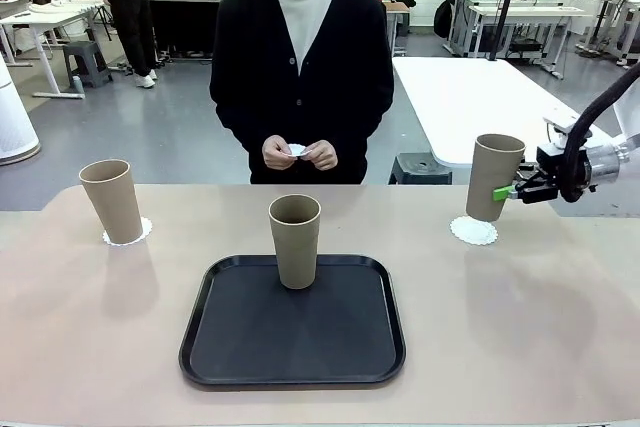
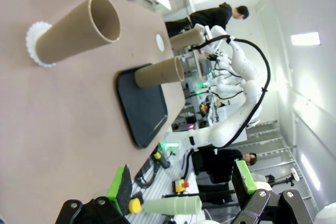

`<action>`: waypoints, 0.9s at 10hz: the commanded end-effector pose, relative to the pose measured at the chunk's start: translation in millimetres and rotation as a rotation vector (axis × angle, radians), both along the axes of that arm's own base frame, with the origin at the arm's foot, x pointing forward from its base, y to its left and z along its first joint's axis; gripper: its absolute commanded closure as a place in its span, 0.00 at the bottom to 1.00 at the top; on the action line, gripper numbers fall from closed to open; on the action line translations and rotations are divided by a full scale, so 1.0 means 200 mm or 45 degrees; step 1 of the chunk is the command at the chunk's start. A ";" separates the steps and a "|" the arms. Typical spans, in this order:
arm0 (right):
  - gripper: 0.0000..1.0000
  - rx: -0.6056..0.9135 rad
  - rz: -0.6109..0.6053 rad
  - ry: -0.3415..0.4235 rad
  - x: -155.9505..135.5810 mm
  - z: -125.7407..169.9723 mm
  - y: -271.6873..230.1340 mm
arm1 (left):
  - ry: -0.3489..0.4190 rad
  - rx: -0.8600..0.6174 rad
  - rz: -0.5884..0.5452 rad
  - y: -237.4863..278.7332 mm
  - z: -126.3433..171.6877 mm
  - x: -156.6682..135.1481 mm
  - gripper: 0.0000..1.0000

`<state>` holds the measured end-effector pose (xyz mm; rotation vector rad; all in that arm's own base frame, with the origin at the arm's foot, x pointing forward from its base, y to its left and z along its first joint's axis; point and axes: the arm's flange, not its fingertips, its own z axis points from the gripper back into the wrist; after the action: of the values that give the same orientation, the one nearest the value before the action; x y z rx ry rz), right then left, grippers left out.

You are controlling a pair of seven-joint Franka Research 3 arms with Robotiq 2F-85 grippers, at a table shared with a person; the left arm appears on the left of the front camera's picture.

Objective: Place coasters on the table and set cups on them.
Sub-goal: Take one Reusable plastic cup from the Flat Tray and place it on a coaster set by the human.

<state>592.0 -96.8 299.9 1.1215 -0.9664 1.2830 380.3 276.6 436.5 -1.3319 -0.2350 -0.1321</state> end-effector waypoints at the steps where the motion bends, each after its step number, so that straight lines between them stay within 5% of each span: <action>1: 0.18 0.050 0.059 -0.040 0.05 -0.04 -0.01 | 0.003 -0.009 0.002 0.00 0.02 0.00 0.00; 9: 0.18 -0.027 0.020 -0.048 0.10 -0.17 0.00 | 0.003 -0.009 0.002 0.00 0.02 0.00 0.00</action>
<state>602.1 -95.3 269.5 1.1054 -0.9786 1.3053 380.3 276.6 436.5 -1.3319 -0.2350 -0.1321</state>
